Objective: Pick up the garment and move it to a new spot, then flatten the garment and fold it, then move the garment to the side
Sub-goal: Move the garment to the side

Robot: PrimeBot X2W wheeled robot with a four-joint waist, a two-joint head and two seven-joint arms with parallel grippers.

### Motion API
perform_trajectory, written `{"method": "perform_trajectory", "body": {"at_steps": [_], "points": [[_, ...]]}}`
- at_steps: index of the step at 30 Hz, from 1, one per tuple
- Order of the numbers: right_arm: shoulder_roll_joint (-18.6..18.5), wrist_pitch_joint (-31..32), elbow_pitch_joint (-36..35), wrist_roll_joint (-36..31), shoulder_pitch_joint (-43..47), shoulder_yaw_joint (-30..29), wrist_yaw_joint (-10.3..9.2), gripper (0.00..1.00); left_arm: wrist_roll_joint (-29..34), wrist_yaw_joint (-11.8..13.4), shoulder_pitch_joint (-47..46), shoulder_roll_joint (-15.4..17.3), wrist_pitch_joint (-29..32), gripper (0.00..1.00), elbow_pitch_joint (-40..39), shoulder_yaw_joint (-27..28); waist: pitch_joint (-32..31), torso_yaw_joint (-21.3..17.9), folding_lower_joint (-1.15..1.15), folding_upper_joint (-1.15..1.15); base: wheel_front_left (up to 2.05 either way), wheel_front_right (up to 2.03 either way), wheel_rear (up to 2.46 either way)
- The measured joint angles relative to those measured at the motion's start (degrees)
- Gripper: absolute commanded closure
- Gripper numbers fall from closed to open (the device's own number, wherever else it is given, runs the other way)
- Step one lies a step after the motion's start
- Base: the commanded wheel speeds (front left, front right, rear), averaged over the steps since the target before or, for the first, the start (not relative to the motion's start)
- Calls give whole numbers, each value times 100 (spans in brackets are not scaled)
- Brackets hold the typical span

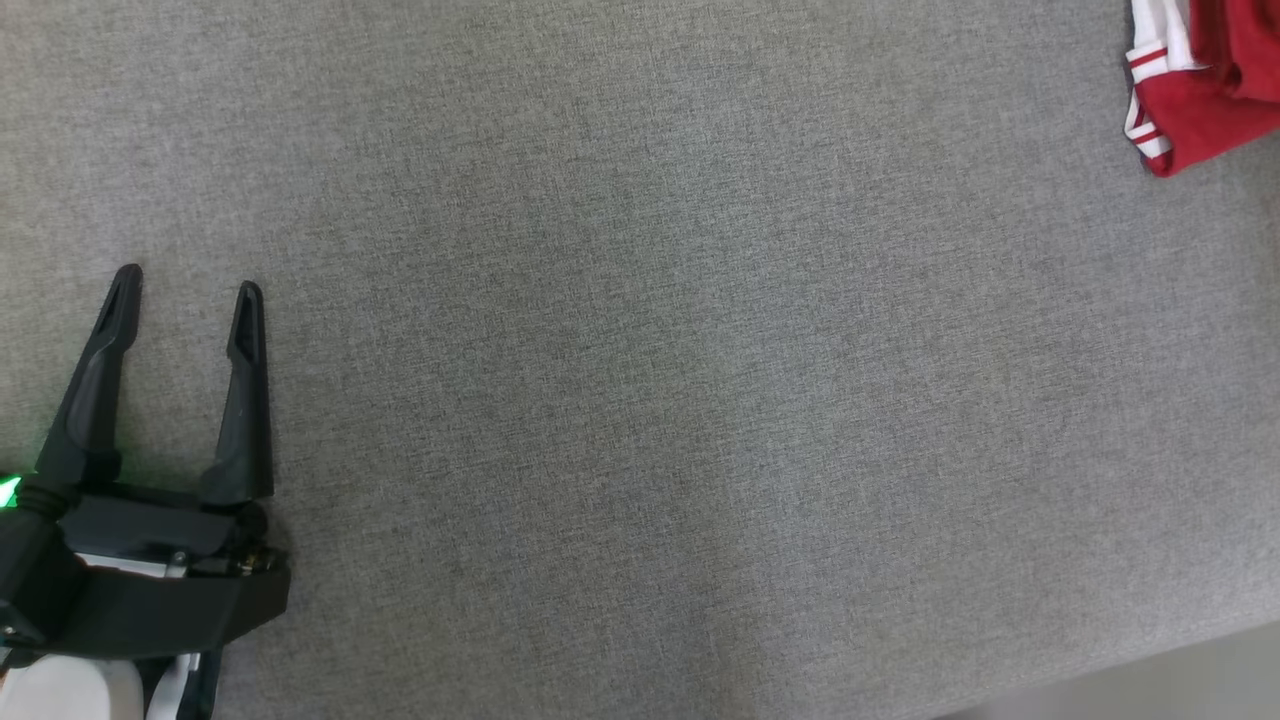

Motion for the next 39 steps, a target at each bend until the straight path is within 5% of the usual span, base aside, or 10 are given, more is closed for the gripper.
{"method": "perform_trajectory", "body": {"at_steps": [16,39], "points": [[1015,-1564,-274,-87,901,-671,0,0,-171,180,359,-303,-225,0,993,19,-972,141,1,1,0,0,0],[3187,-2115,-2753,-204,5558,-2448,-1,0,-193,250,1048,-626,-285,0,1694,64,-2864,917,-1,0,0,0,0]]}}
